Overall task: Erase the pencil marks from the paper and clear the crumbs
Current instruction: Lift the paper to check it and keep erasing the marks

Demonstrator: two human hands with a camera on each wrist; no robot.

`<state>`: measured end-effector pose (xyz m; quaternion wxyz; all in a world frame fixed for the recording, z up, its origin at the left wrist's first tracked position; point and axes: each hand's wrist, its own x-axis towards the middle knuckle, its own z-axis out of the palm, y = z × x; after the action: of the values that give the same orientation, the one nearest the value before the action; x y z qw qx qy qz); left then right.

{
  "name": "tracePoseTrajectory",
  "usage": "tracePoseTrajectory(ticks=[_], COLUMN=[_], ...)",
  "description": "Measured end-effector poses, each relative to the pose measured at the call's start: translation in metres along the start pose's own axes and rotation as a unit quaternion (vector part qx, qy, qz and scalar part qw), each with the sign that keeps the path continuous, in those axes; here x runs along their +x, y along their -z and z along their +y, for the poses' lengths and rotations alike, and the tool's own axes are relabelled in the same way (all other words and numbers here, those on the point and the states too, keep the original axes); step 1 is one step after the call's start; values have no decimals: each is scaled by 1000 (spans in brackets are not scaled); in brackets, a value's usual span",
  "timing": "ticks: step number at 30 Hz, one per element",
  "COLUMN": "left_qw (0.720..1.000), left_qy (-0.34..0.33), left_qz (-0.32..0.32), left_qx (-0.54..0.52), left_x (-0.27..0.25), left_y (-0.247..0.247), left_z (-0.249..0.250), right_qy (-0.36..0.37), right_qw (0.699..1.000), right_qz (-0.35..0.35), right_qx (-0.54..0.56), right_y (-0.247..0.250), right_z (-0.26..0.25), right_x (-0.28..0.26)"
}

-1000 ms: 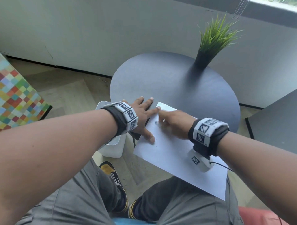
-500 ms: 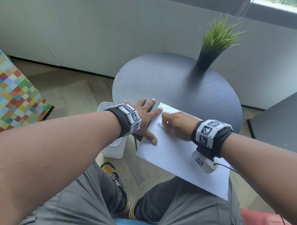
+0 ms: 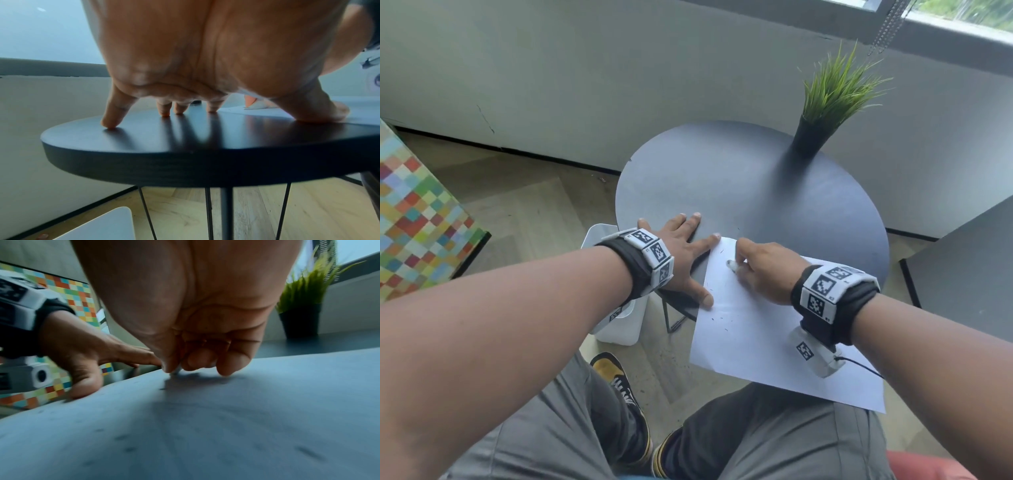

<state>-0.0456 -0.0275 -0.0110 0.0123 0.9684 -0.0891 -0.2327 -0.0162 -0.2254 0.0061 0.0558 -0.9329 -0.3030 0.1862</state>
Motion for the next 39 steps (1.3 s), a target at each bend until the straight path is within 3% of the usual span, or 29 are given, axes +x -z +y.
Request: tracePoseTrajectory(ticks=[4,9,14,18,22,27,32,33,36,37,39], left_qw=[1000,1000,1000,1000,1000,1000,1000,1000,999,999,999], left_qy=[-3,-6,-5,1,-2,4,2,2,1,1,2], left_qz=[-2,4,1,1,-3,-7,-15,-15,-12,-12,-15], left_qx=[6,15,1,15,-1,9,16,20,32,34,34], left_x=[-1,1,2,3,2,2,-2,-2,-4,-4,-5], left_y=[0,0,-1,-2,-1,1,7,8,9,9,10], left_z=[0,0,-1,-1,-1,0,4,5,8,8,8], right_qy=[117,5,100,23,134,39,173,162,39,24,69], right_qw=[991,999,993,998,990,996,981,983,996,996,994], right_qz=[-51,31,-26,40,-20,49,-55,-49,33,44,28], right_qx=[-43,-42,-52,-44,-46,-61,-68,-66,-70,-72,-74], right_y=[-7,9,-2,8,0,9,-7,-4,7,6,-1], right_z=[-32,-9,-23,-6,-21,-2,-21,-17,0,-2,-16], right_x=[-2,32,24,38,26,39,19,22,32,30,23])
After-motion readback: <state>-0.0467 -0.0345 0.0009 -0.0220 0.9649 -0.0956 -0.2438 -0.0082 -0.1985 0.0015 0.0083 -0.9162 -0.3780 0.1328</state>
